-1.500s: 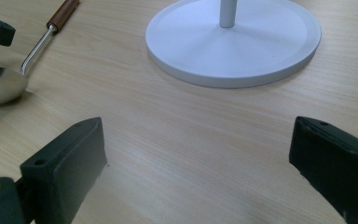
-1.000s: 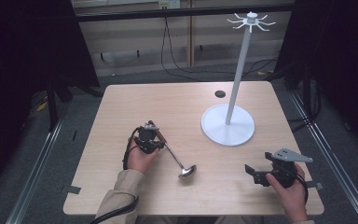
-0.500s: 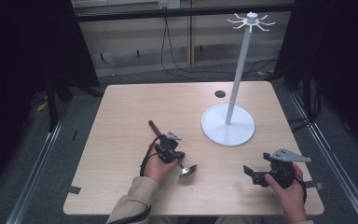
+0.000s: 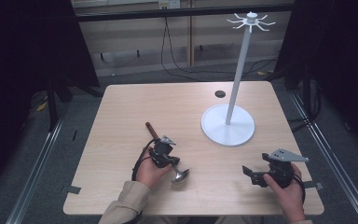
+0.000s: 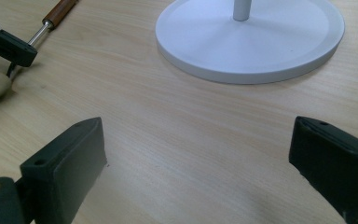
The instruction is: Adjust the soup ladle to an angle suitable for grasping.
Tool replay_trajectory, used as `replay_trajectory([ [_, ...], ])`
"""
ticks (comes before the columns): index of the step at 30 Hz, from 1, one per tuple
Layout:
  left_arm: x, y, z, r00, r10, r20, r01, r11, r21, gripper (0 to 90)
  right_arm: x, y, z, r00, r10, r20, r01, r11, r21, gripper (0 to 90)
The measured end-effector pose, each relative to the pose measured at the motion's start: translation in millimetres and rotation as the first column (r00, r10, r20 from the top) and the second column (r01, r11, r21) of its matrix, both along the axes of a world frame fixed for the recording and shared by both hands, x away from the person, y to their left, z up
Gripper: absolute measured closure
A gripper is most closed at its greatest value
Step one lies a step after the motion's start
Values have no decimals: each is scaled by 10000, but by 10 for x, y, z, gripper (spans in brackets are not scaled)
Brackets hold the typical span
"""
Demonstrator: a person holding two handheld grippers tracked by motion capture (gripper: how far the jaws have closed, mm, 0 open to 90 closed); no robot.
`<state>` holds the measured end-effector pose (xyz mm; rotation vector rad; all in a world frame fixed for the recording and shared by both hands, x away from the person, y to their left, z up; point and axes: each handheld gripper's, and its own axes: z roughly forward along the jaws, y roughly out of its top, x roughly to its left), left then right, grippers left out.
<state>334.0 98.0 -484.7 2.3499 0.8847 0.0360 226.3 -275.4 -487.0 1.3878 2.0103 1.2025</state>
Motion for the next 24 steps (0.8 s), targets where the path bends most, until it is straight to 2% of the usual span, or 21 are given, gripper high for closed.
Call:
replay_trajectory([
  [1,1,32,4,9999,-166,-16,166,9998,141,900,0,0,0,10000,13,-21,-13,10000,-4,31],
  [3,-26,71,-5,9999,79,-92,-79,10000,4,900,0,0,1,10000,14,-11,-14,10000,-11,31],
  [5,-36,134,2,9999,1,-123,0,9999,112,900,1,1,0,10000,1,-10,-1,10000,-5,31],
  [7,-56,178,2,9998,130,-138,-129,9999,62,900,2,7,-2,10000,13,-21,-13,10000,-27,31],
  [11,-92,256,15,9996,219,-193,-214,9994,260,900,-3,25,5,10000,6,-4,-6,10000,-41,31],
  [12,-91,279,18,9998,78,-201,-72,9995,309,900,-2,30,8,10000,49,34,-49,10000,-21,31],
  [14,-108,309,13,9995,246,-221,-241,9994,249,900,1,35,9,9999,87,61,-87,10000,-38,31],
  [16,-109,331,19,9996,147,-233,-139,9993,349,900,2,37,6,10000,88,47,-88,9999,-51,31],
  [17,-124,342,14,9991,337,-260,-331,9992,243,900,1,39,3,10000,98,-8,-98,9999,-48,31],
  [21,-122,430,29,9990,279,-362,-262,9986,461,900,-4,41,17,9999,61,109,-61,10000,-35,33],
  [22,-127,457,18,9974,563,-445,-549,9980,315,900,-4,40,18,9999,57,129,-57,10000,-34,33],
  [24,-128,488,18,9966,651,-509,-637,9976,278,900,-6,38,16,9999,25,105,-25,10000,2,34],
])
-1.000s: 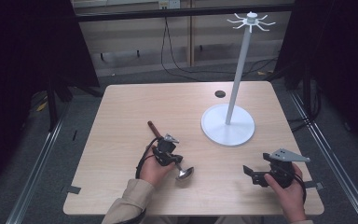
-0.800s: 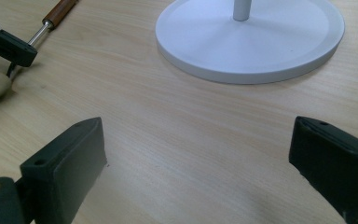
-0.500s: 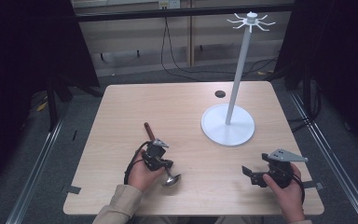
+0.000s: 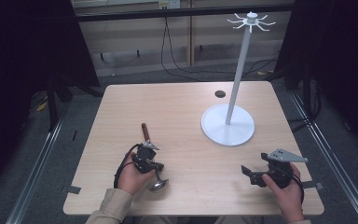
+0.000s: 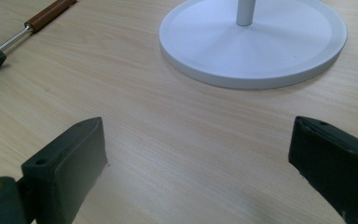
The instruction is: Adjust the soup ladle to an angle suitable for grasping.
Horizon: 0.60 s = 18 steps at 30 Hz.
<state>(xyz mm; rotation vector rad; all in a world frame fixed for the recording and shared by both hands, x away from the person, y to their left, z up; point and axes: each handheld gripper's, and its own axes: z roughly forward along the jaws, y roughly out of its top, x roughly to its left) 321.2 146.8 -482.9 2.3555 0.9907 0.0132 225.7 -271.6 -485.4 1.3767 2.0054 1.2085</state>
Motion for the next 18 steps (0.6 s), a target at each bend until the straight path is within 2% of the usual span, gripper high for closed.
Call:
replay_trajectory([
  [4,6,32,-3,10000,-68,-35,67,9999,-83,900,-1,-1,5,10000,22,70,-21,10000,-35,34],
  [6,14,35,-3,9999,35,-151,-40,9995,-320,900,2,-6,6,9999,43,94,-43,10000,-29,34],
  [10,43,45,29,9999,-46,-163,39,9991,-433,900,3,-7,4,10000,23,80,-22,10000,-48,34],
  [11,63,48,60,9998,137,-166,-148,9977,-668,900,3,-10,4,10000,25,78,-24,10000,-47,34],
  [13,78,52,81,9998,150,-104,-156,9977,-663,900,4,-12,4,10000,35,87,-34,10000,-36,34],
  [15,139,90,139,9985,549,49,-542,9946,-880,900,-1,-15,7,10000,19,67,-19,10000,-9,34],
  [17,200,138,161,9958,866,286,-843,9937,-736,900,-2,-20,9,10000,15,84,-14,10000,-13,34],
  [18,200,138,161,9958,866,286,-843,9937,-736,900,-4,-21,10,10000,-8,87,8,10000,-8,34],
])
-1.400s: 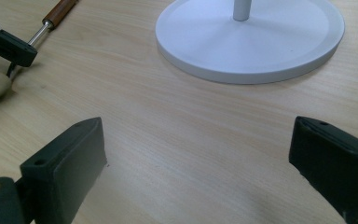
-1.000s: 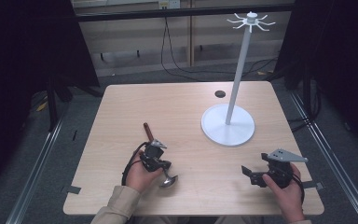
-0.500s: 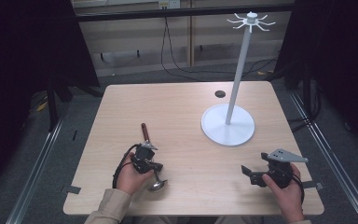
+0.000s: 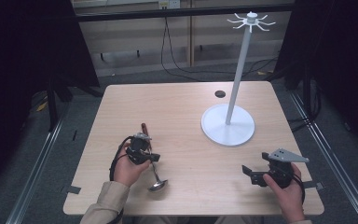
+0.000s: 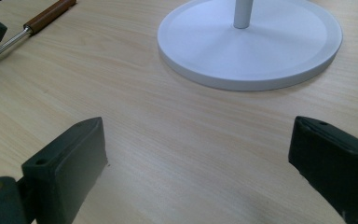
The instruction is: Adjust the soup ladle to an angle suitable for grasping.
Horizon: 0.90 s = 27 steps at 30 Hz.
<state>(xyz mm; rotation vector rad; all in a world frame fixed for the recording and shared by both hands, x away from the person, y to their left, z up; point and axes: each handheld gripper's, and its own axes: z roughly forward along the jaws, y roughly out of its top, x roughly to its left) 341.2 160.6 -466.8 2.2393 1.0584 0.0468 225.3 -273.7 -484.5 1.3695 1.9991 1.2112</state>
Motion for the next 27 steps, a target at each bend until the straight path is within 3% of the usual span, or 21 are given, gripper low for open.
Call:
replay_trajectory([
  [1,75,59,13,9988,486,70,-486,9988,74,900,-1,-1,1,10000,-6,4,6,10000,3,34],
  [5,183,148,12,9941,1046,283,-1054,9940,281,900,1,-2,4,10000,1,38,-1,10000,6,34],
  [9,338,239,-48,9792,1986,408,-2003,9788,424,900,3,0,3,10000,-8,39,8,10000,15,34],
  [15,460,280,-152,9669,2514,439,-2547,9613,1053,900,6,-11,-4,10000,8,32,-8,10000,16,34],
  [17,489,272,-203,9614,2728,365,-2750,9575,869,900,6,-14,-7,10000,-16,13,16,10000,34,35],
  [20,523,252,-222,9585,2802,517,-2832,9568,654,900,7,-16,-12,10000,-42,6,42,10000,35,35],
  [24,624,193,-218,9618,2707,409,-2730,9592,734,900,7,-12,-16,10000,4,-46,-4,10000,22,35],
  [26,654,127,-223,9640,2621,453,-2648,9616,725,900,5,-16,-18,10000,-28,-36,28,10000,13,35],
  [27,676,64,-216,9696,2415,384,-2438,9666,784,900,5,-20,-19,10000,-13,-44,14,10000,39,36],
])
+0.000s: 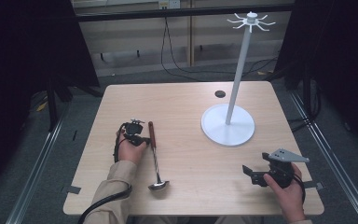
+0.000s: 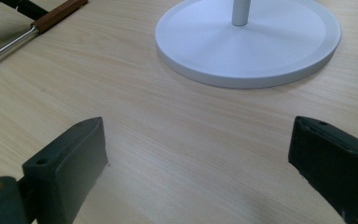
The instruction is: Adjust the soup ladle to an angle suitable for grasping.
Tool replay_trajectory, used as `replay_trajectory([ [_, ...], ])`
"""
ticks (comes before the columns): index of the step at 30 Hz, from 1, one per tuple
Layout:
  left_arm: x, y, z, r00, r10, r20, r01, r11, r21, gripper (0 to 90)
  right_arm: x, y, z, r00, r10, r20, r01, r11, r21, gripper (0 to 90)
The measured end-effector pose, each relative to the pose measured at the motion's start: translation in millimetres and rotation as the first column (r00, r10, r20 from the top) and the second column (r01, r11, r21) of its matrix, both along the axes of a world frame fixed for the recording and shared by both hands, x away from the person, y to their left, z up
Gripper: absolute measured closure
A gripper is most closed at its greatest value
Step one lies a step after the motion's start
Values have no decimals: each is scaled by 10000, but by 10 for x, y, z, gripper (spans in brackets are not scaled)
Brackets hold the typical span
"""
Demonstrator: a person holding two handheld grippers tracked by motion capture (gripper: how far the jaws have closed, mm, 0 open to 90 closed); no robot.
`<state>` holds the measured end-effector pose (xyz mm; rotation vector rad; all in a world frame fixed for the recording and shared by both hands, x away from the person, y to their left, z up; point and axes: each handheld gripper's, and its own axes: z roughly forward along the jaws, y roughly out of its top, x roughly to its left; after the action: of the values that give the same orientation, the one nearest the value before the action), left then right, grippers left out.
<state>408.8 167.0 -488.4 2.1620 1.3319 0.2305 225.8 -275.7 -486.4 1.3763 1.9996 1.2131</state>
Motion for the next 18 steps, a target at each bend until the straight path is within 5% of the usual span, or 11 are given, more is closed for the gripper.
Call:
replay_trajectory([
  [8,36,-340,-1,9963,-850,-88,849,9964,-58,895,4,-22,-9,10000,0,9,0,10000,-13,36],
  [18,-31,-774,35,9758,-2141,-447,2153,9763,218,890,3,-28,-14,10000,-1,-15,1,10000,15,37],
])
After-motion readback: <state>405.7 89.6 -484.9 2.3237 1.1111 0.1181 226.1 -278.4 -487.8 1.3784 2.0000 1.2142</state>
